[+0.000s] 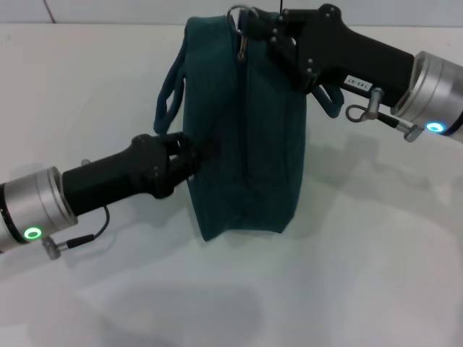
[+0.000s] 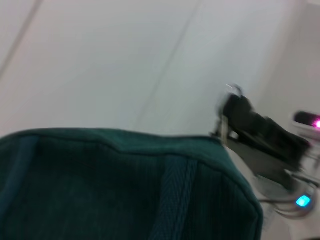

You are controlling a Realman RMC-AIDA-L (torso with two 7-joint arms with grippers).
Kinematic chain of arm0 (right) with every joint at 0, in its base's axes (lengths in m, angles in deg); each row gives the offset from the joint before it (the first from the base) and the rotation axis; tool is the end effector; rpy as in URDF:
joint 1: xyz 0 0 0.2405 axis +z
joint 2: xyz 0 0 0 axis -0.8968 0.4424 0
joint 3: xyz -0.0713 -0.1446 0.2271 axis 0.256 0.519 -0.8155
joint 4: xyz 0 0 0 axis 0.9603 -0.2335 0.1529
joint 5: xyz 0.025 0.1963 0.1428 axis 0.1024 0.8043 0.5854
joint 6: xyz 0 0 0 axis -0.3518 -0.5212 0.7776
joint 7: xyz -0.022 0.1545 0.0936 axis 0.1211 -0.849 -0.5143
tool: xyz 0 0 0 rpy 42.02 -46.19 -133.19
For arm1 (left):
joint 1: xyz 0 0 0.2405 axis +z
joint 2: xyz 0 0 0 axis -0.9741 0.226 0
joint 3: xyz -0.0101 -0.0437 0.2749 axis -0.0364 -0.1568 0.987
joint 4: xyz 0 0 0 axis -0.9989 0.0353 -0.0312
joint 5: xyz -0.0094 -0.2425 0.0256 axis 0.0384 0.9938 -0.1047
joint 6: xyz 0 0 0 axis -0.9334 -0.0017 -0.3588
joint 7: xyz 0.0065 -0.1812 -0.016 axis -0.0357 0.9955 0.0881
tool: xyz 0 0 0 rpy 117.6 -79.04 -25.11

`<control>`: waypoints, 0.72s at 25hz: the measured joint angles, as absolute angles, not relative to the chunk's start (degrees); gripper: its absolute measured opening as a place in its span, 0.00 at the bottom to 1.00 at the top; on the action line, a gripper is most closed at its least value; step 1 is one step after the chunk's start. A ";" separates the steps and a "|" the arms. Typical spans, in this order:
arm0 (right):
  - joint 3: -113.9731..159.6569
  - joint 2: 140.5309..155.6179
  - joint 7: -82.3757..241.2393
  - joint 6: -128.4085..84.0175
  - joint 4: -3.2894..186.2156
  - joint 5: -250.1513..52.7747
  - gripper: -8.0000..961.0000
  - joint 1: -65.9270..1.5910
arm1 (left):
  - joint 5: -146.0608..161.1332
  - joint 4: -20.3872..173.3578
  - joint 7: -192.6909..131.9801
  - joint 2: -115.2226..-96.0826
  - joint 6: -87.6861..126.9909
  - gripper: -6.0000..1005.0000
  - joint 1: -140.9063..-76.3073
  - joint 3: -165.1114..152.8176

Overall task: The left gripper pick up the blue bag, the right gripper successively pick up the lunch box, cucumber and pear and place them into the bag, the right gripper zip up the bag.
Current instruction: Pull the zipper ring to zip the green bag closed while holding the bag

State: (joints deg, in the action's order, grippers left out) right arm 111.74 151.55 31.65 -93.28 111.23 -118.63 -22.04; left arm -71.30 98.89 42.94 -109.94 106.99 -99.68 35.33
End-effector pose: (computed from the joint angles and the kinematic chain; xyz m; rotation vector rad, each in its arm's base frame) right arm 0.1218 0.4194 -0.0834 -2.5003 0.0943 1.3682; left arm -0.2876 0.3272 -0.0576 -2.5063 -0.8269 -1.2311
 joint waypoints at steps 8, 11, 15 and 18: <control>111.72 151.55 30.20 -93.12 110.47 -116.30 0.06 -22.53 | -74.31 98.97 42.12 -109.82 109.35 0.16 -99.77 36.17; 111.72 151.55 29.31 -92.87 110.47 -115.82 0.06 -22.53 | -75.73 98.98 42.10 -109.86 109.71 0.13 -100.02 36.36; 111.73 151.54 27.02 -90.58 110.44 -114.81 0.06 -22.59 | -77.73 99.01 41.80 -109.68 112.18 0.10 -100.11 37.01; 111.72 151.48 25.45 -87.74 110.38 -114.69 0.06 -22.69 | -79.40 99.05 41.34 -109.29 114.31 0.08 -100.13 37.07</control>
State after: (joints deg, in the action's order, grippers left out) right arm 111.72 151.48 25.45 -87.74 110.38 -114.69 -22.69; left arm -79.40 99.05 41.34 -109.29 114.31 -100.13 37.07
